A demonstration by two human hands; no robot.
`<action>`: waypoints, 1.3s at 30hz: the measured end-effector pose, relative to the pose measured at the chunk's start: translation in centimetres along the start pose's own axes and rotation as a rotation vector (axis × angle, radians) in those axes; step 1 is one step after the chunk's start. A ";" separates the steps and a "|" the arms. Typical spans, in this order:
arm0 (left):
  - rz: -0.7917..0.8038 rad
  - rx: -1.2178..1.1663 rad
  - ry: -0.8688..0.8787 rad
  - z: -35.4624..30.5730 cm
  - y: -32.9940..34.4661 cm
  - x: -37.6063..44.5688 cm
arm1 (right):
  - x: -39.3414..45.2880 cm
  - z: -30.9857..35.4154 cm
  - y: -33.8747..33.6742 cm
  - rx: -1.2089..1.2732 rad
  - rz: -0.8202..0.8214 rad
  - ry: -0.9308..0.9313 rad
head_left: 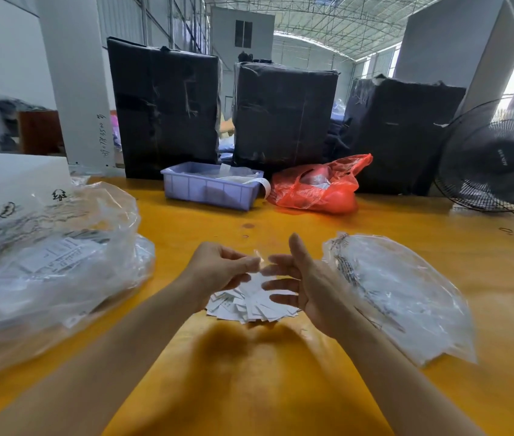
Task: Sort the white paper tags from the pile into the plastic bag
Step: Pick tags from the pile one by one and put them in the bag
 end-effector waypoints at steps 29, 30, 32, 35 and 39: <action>-0.075 -0.116 0.024 1.4 -1.3 0.9 | 0.9 -0.8 -2.6 -1.026 -0.358 -0.179; -0.080 -0.128 0.013 1.6 -1.4 1.0 | 1.1 -1.5 -2.3 -1.124 -0.292 -0.138; -0.079 -0.153 0.003 1.9 -1.5 1.0 | 1.7 -2.2 -1.6 -1.230 -0.212 -0.098; -0.069 -0.166 0.011 1.9 -1.3 1.0 | 1.9 -1.9 -1.0 -1.301 -0.188 -0.160; -0.048 -0.162 0.005 2.2 -0.9 0.8 | 1.8 -1.7 -0.8 -1.395 -0.160 -0.234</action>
Point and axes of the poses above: each hand's wrist, its own x-axis towards the middle knuckle, its own y-axis out of the palm, z = x × y, the point moved 6 cm from there along x, towards the middle knuckle, and after that the axes turned 12 degrees about -x, right-handed, at the moved point
